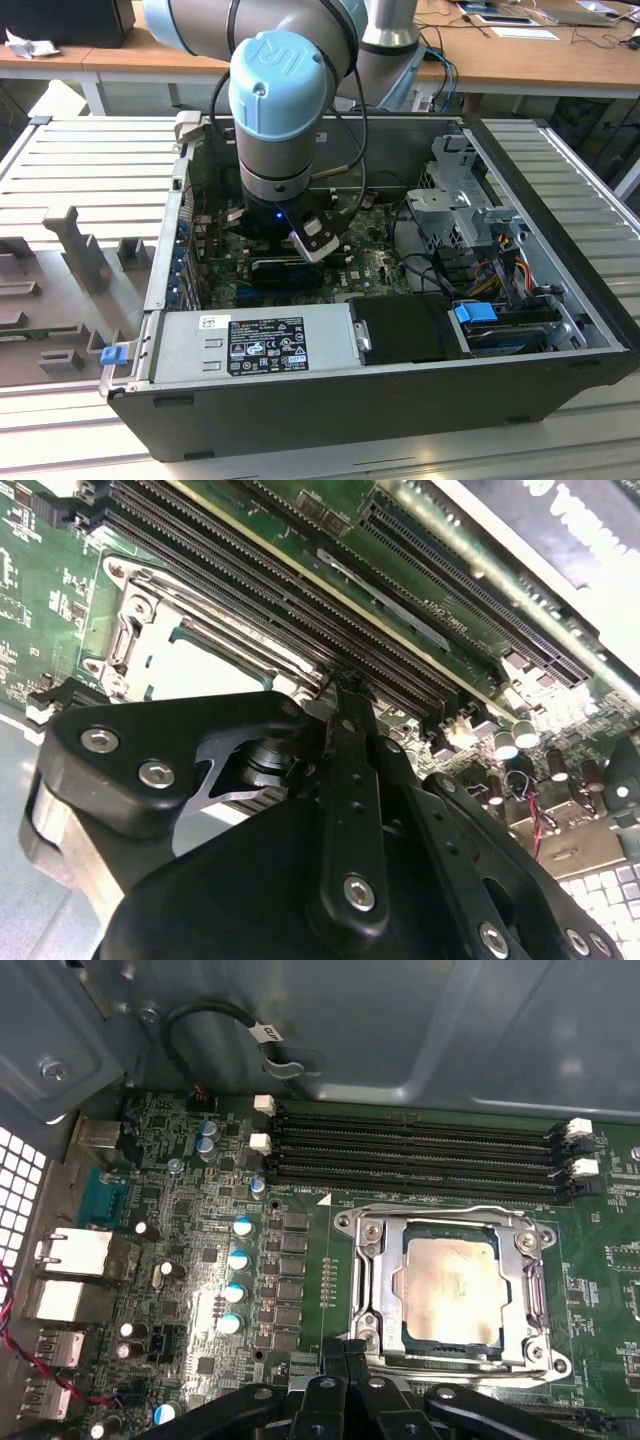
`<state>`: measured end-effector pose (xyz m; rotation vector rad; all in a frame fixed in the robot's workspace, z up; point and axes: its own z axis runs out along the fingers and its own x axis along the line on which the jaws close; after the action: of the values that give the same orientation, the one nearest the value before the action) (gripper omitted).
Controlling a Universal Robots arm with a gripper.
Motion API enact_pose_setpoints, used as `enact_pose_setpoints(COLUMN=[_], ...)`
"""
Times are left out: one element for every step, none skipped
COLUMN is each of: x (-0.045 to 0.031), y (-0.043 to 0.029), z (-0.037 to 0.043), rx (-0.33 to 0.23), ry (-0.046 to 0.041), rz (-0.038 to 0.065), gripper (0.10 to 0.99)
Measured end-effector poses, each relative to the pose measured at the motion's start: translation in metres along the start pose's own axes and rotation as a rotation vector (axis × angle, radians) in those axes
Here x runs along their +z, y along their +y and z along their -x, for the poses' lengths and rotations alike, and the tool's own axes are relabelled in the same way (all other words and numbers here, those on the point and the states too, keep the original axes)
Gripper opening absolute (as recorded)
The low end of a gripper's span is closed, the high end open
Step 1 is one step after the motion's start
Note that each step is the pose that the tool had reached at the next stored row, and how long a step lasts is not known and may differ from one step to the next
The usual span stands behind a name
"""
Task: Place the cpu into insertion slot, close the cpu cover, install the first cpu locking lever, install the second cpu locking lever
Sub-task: 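Install the second cpu locking lever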
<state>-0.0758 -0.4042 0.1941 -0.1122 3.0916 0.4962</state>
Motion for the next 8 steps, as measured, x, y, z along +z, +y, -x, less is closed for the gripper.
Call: enact_pose_setpoints(x=[0.0002, 0.0002, 0.0002, 0.0002, -0.0002, -0.0020, -0.0049, -0.0075], y=[-0.0001, -0.0001, -0.0001, -0.0001, 0.0000, 0.0007, 0.0016, 0.0025], z=[-0.0002, -0.0005, -0.0006, -0.0008, -0.0010, -0.0010, -0.0010, -0.0011], rx=[0.000, 0.000, 0.000, 0.000, 0.000, 0.000, 0.000, 0.000], ry=[0.0000, 0.0000, 0.0001, -0.0001, -0.0001, -0.0005, -0.0002, -0.0004], rz=[0.002, 0.002, 0.002, 0.003, 0.003, 0.004, 0.003, 0.003], gripper=[0.106, 0.106, 0.106, 0.106, 0.106, 0.106, 0.106, 0.106])
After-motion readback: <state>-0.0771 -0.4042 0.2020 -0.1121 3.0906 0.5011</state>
